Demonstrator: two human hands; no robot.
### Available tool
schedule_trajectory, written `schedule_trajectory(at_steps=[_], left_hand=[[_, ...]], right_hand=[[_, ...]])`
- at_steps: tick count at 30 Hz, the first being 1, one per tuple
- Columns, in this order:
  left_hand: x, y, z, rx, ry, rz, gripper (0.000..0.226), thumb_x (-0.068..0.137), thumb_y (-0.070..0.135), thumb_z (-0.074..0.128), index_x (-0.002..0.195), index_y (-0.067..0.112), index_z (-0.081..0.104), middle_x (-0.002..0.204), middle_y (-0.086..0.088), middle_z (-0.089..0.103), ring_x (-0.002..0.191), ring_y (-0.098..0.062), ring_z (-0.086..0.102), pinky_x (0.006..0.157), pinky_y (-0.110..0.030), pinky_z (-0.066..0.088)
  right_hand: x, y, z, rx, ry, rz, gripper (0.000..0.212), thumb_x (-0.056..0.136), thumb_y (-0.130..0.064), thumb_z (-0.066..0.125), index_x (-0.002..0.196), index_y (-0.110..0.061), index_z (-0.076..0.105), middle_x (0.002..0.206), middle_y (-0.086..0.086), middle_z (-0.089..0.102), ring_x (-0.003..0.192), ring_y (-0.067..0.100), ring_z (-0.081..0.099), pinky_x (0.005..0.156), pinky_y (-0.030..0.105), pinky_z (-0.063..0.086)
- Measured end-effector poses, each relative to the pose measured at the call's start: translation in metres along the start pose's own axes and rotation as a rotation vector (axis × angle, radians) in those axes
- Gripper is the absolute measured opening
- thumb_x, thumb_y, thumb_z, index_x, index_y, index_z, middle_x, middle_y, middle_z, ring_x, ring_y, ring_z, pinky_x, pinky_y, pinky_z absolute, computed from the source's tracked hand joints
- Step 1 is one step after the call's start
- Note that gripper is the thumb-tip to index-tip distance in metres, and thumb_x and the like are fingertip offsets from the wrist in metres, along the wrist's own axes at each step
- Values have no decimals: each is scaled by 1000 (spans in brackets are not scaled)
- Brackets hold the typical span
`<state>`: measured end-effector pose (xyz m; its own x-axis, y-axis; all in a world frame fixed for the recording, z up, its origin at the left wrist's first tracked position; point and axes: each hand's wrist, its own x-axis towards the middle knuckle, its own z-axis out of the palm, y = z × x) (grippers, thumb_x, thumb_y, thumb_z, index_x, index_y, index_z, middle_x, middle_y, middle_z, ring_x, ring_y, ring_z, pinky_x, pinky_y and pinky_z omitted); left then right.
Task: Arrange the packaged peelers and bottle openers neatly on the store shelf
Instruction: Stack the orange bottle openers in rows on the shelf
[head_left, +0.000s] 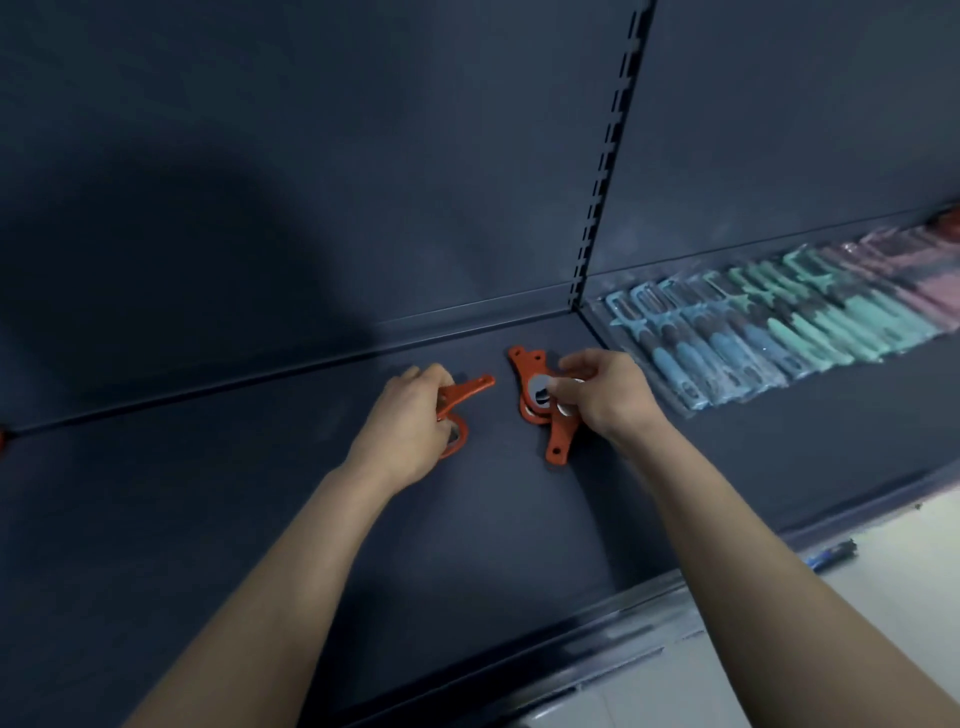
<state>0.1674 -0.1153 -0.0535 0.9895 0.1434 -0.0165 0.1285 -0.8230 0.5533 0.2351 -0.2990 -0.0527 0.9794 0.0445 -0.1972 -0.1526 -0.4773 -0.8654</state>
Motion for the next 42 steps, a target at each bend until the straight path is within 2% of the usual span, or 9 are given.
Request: schedule_trajectory(at_steps=[5, 13, 18, 23, 27, 31, 34, 39, 42], left_hand=[[9, -5, -1, 10, -40, -13, 27, 77, 11, 64, 103, 17, 59, 98, 0, 48, 104, -22, 44, 90, -37, 43], [10, 8, 2, 139, 14, -21, 40, 84, 36, 61, 121, 21, 54, 120, 1, 48, 120, -22, 35, 101, -38, 33], [17, 49, 29, 217, 167, 33, 26, 91, 37, 53, 103, 15, 59, 108, -5, 61, 105, -27, 50, 87, -38, 38], [31, 81, 56, 410, 105, -91, 73, 76, 67, 55, 120, 9, 49, 121, -11, 54, 113, -30, 47, 91, -38, 36], [35, 83, 62, 402, 71, -60, 56, 82, 54, 57, 124, 17, 48, 125, -7, 49, 117, -28, 42, 96, -38, 31], [31, 77, 51, 154, -32, 32, 30, 85, 20, 59, 114, 24, 56, 115, 3, 55, 111, -20, 43, 94, -35, 31], [27, 69, 42, -30, -100, 22, 32, 81, 3, 55, 101, 27, 55, 102, 9, 57, 105, -16, 50, 92, -30, 36], [17, 71, 27, -17, -75, -91, 56, 82, 24, 66, 131, 26, 39, 117, 10, 37, 122, -17, 34, 95, -25, 25], [19, 69, 30, 75, -71, -92, 65, 77, 43, 70, 131, 24, 40, 125, 5, 41, 122, -19, 30, 98, -30, 23]], right_hand=[[3, 2, -6, -68, 54, 24, 44, 80, 1, 63, 123, -7, 56, 112, 7, 59, 99, 20, 58, 80, 27, 45], [19, 3, -17, 9, 48, 24, 40, 82, 8, 49, 116, -11, 54, 110, 5, 58, 97, 20, 58, 71, 25, 46], [32, 2, -27, 37, 27, -26, 26, 75, 5, 63, 91, -15, 57, 97, 11, 68, 90, 26, 65, 85, 41, 54], [39, -2, -47, 97, -70, -119, 23, 81, 6, 64, 75, -15, 58, 73, 2, 62, 66, 15, 58, 65, 25, 51], [49, -3, -55, 109, -158, -167, 15, 83, 9, 61, 87, -5, 64, 72, 3, 63, 61, 11, 57, 59, 19, 50], [58, -6, -54, 55, -243, -198, 20, 86, 11, 56, 97, -2, 66, 67, -1, 61, 47, -1, 56, 49, 6, 45], [59, -10, -49, -28, -330, -234, 23, 88, 10, 54, 97, -8, 67, 71, -1, 61, 53, 3, 57, 50, 7, 46], [67, -15, -34, -70, -387, -263, 24, 83, 10, 60, 78, -14, 61, 74, 2, 59, 64, 11, 54, 63, 19, 46], [68, -16, -29, -119, -414, -292, 29, 82, 8, 61, 71, -18, 59, 72, 3, 61, 64, 11, 56, 68, 25, 49]])
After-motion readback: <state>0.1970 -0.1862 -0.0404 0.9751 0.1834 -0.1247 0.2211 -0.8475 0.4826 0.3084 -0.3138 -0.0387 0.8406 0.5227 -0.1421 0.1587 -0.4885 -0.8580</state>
